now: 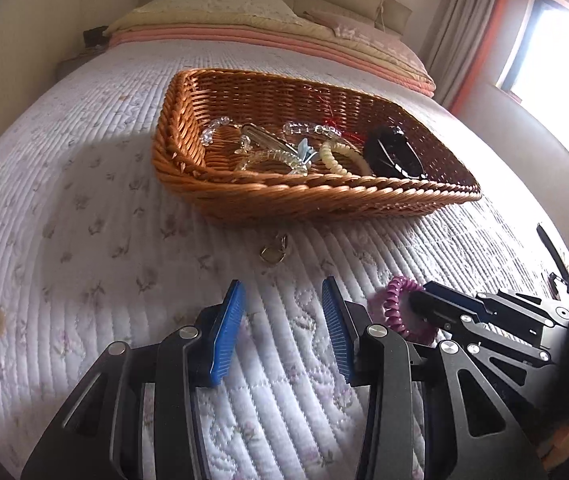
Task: Organize jewelry
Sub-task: 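Grasp the purple coiled hair tie with the right tool while the left tool grasps the gold charm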
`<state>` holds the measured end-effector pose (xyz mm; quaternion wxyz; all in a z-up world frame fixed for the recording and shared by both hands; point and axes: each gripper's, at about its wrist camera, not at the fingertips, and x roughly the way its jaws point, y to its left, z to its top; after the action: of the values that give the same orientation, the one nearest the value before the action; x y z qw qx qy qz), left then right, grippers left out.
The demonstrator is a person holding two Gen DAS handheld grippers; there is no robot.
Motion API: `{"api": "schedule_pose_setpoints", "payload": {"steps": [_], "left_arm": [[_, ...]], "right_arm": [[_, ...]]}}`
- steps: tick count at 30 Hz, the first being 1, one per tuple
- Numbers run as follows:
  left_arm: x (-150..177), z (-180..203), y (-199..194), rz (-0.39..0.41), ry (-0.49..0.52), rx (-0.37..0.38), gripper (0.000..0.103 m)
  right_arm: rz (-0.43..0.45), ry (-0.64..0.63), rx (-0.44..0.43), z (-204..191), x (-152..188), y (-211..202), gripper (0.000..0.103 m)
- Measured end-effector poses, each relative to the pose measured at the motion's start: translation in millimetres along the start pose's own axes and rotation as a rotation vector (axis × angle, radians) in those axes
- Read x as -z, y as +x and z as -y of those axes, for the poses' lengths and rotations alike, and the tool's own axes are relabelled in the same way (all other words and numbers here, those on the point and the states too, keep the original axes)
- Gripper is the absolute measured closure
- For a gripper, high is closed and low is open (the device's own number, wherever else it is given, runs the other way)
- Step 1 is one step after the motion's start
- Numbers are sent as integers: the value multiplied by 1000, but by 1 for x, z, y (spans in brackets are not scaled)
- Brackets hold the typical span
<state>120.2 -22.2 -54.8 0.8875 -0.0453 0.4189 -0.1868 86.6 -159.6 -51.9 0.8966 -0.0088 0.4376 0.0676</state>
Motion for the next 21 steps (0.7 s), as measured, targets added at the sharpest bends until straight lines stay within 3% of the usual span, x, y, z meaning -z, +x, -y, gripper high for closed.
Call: {"api": "schedule_pose_setpoints", "payload": {"steps": [10,11,14,21], "left_arm": [[-20,12,36,-36,51,-68,65],[-20,13,37,-36,57,-81,67],[-18,12,35,-27,55,-105,88],[-14,13,28,-13,65,-90,89]], "right_arm": [[8,33,-88,24,-15,8,93],[11,31,-91,24,-15,8,93],[17,28,-95,23,-13,8,93],[26,1,-112,20,-8,4,93]]}}
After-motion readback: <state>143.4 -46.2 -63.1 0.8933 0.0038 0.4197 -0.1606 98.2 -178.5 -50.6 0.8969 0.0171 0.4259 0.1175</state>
